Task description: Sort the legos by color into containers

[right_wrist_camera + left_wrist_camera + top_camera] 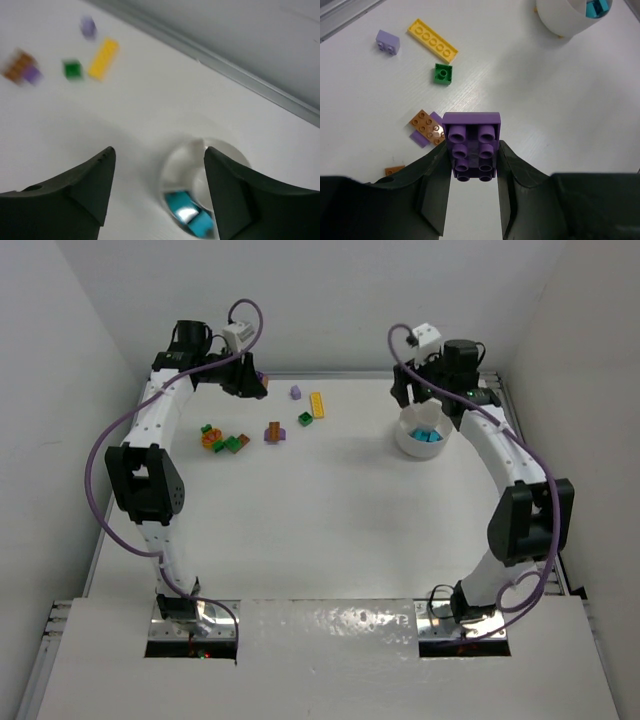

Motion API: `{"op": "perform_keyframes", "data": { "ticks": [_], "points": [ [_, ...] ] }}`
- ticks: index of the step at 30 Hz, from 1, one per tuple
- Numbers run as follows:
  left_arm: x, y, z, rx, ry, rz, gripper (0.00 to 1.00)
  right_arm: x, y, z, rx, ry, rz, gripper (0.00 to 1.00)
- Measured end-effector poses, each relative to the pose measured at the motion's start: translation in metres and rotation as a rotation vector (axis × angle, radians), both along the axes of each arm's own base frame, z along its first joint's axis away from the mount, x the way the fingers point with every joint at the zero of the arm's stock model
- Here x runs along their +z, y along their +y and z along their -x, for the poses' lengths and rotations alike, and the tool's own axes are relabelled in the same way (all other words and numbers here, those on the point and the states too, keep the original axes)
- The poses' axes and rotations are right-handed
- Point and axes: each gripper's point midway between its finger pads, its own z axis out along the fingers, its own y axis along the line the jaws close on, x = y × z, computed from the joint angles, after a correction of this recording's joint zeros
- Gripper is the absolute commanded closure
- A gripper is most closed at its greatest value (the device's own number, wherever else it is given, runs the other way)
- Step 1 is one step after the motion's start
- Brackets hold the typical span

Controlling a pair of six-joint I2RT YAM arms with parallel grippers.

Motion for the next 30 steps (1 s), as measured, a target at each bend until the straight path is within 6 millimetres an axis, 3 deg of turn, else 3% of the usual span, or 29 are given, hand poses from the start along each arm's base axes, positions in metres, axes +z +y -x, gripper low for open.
{"op": "perform_keyframes", "data": {
  "ticks": [3, 6, 11, 13, 16, 18, 23, 30],
  "points": [
    [-0.006, -0.002, 0.006, -0.064, -0.032, -0.050, 1.00, 0.049, 0.039, -0.010, -0.054, -0.078, -0.333, 0.30],
    [-0.014, -0.005, 0.015, -0.150, -0.071, -0.110, 1.00, 0.069, 0.093, -0.011, -0.027, -0.059, -0.536, 0.30],
    [-0.028, -0.016, 0.025, -0.266, -0.134, -0.238, 1.00, 0.064, 0.200, 0.003, 0.078, 0.085, -0.727, 0.29],
    [-0.031, -0.022, 0.027, -0.294, -0.149, -0.276, 1.00, 0.056, 0.235, 0.010, 0.109, 0.155, -0.770, 0.30],
    [-0.033, -0.032, 0.029, -0.324, -0.165, -0.298, 1.00, 0.047, 0.274, 0.009, 0.138, 0.226, -0.816, 0.32],
    [-0.035, -0.036, 0.032, -0.333, -0.159, -0.301, 1.00, 0.036, 0.285, 0.005, 0.129, 0.261, -0.835, 0.34],
    [-0.040, -0.037, 0.034, -0.336, -0.149, -0.301, 1.00, 0.010, 0.289, 0.001, 0.091, 0.322, -0.842, 0.39],
    [-0.038, -0.040, 0.033, -0.331, -0.155, -0.282, 1.00, 0.017, 0.295, 0.003, 0.103, 0.321, -0.857, 0.42]
  ]
}}
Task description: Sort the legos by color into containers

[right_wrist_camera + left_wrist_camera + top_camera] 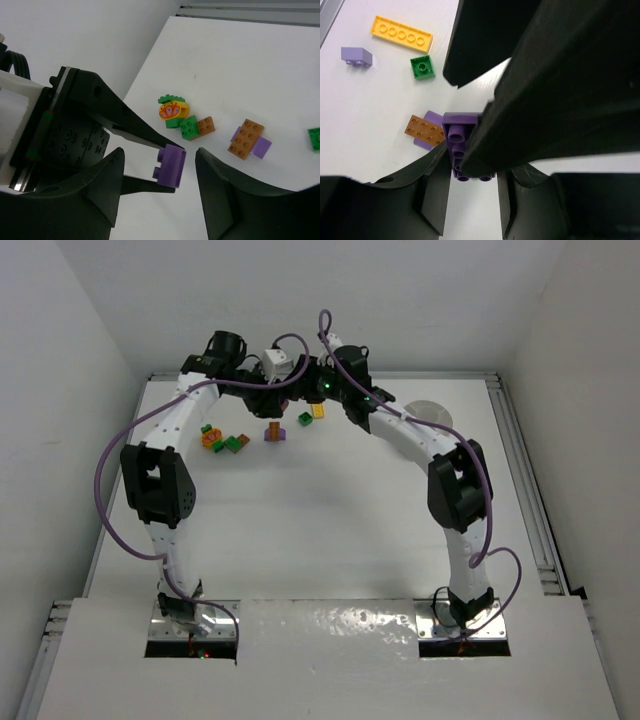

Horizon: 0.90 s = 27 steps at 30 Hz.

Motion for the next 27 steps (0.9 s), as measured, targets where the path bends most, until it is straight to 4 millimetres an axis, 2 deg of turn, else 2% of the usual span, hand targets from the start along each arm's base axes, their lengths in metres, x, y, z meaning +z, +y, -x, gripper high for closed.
{"op": "perform_keyframes", "data": {
  "ticks": [5, 8, 9, 14, 15, 16, 18, 19, 20, 23, 27],
  "points": [
    [0.001, -0.001, 0.000, 0.006, 0.007, 0.011, 1.00, -0.005, 0.008, 0.000, 0.005, 0.000, 0.006, 0.43],
    [0.001, -0.002, 0.000, 0.014, 0.015, 0.017, 1.00, -0.015, 0.009, -0.001, 0.003, 0.019, 0.017, 0.50],
    [0.001, -0.002, 0.000, 0.016, 0.017, 0.018, 1.00, -0.018, 0.009, -0.001, 0.003, 0.022, 0.021, 0.56],
    [0.002, -0.003, 0.001, 0.024, 0.026, 0.026, 1.00, -0.024, 0.012, 0.002, 0.011, 0.032, 0.032, 0.64],
    [0.002, -0.003, 0.000, 0.028, 0.028, 0.027, 1.00, -0.024, 0.013, 0.002, 0.014, 0.032, 0.030, 0.69],
    [0.002, -0.003, 0.001, 0.031, 0.030, 0.027, 1.00, -0.023, 0.013, 0.003, 0.019, 0.029, 0.029, 0.85],
    [0.001, -0.001, -0.001, 0.042, 0.030, 0.019, 1.00, -0.025, 0.012, 0.002, 0.011, 0.033, 0.034, 0.99],
    [0.001, 0.000, -0.002, 0.049, 0.027, 0.013, 0.96, -0.026, 0.011, 0.001, -0.001, 0.037, 0.038, 1.00],
    [0.001, 0.000, -0.003, 0.053, 0.026, 0.009, 0.65, -0.027, 0.010, 0.000, -0.005, 0.038, 0.042, 1.00],
    [0.001, 0.001, -0.005, 0.060, 0.019, 0.007, 0.00, -0.030, 0.009, 0.001, 0.001, 0.025, 0.059, 1.00],
    [0.004, 0.000, -0.009, 0.084, 0.015, 0.019, 0.00, -0.042, -0.001, 0.001, 0.006, 0.016, 0.123, 1.00]
  ]
}}
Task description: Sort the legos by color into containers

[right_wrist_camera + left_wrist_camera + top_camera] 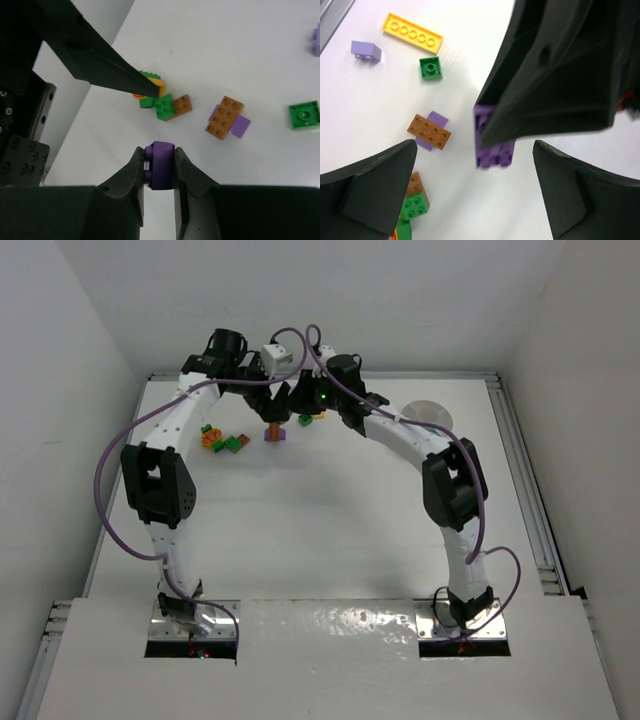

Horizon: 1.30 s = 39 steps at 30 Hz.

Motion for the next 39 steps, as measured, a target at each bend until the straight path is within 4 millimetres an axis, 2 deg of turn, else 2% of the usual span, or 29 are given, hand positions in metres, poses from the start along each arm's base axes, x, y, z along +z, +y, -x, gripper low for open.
{"op": "perform_keyframes", "data": {
  "ticks": [3, 5, 6, 9, 12, 14, 17, 20, 25, 32, 39],
  "points": [
    [0.001, 0.002, -0.004, 0.038, 0.005, 0.000, 0.00, 0.002, -0.022, -0.009, -0.031, 0.000, 0.030, 1.00],
    [0.001, 0.006, -0.007, 0.073, 0.013, 0.000, 0.00, 0.009, -0.051, -0.022, -0.088, -0.010, 0.053, 1.00],
    [0.001, 0.008, -0.008, 0.091, 0.019, 0.001, 0.00, 0.013, -0.073, -0.030, -0.131, -0.020, 0.073, 1.00],
    [0.000, 0.015, -0.014, 0.155, 0.030, -0.003, 0.00, 0.027, -0.153, -0.051, -0.305, -0.072, 0.191, 1.00],
    [-0.001, 0.025, -0.021, 0.231, 0.036, -0.019, 0.00, 0.045, -0.232, -0.060, -0.485, -0.128, 0.339, 1.00],
    [-0.003, 0.033, -0.025, 0.281, 0.040, -0.027, 0.00, 0.056, -0.269, -0.056, -0.566, -0.149, 0.424, 1.00],
    [-0.009, 0.041, -0.027, 0.334, 0.056, -0.040, 0.00, 0.063, -0.310, -0.050, -0.653, -0.168, 0.532, 1.00],
    [-0.013, 0.045, -0.027, 0.360, 0.070, -0.047, 0.00, 0.056, -0.335, -0.047, -0.695, -0.159, 0.620, 1.00],
    [-0.012, 0.048, -0.030, 0.382, 0.064, -0.053, 0.00, 0.031, -0.358, -0.039, -0.722, -0.106, 0.700, 1.00],
    [-0.014, 0.051, -0.032, 0.398, 0.059, -0.064, 0.00, -0.024, -0.369, -0.023, -0.690, -0.011, 0.734, 1.00],
    [-0.016, 0.053, -0.033, 0.404, 0.057, -0.070, 0.00, -0.028, -0.368, -0.029, -0.701, -0.039, 0.712, 1.00]
  ]
}}
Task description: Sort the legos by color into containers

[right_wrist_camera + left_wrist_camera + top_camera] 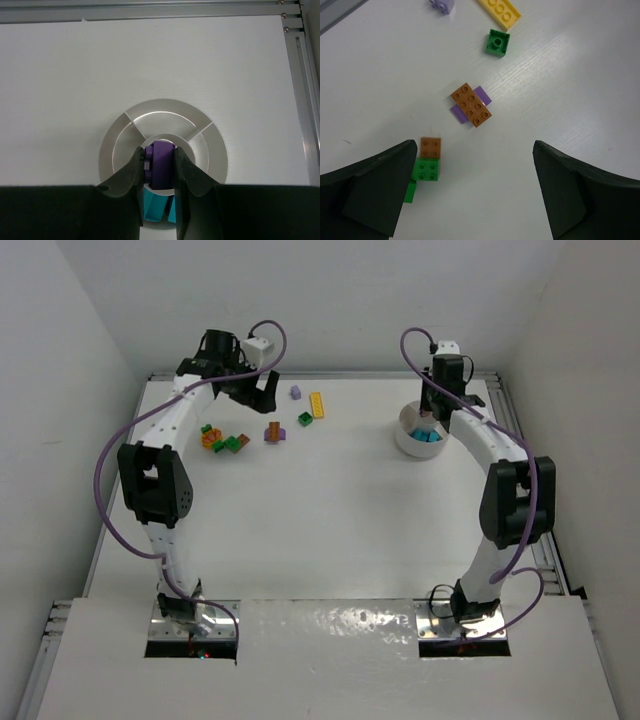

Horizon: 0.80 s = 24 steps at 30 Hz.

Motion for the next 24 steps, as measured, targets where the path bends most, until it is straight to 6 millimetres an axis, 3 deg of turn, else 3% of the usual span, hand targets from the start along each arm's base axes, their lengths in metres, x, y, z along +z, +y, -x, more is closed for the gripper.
{"op": "perform_keyframes", "data": {
  "ticks": [11, 24],
  "points": [
    [-0.022, 0.003, 0.005, 0.022, 0.044, -0.007, 0.00, -0.025, 0.001, -0.007, 0.015, 0.021, 0.020, 1.00],
    [-0.031, 0.006, 0.003, 0.053, 0.044, -0.014, 0.01, -0.030, -0.001, -0.006, 0.029, 0.040, 0.042, 1.00]
  ]
}}
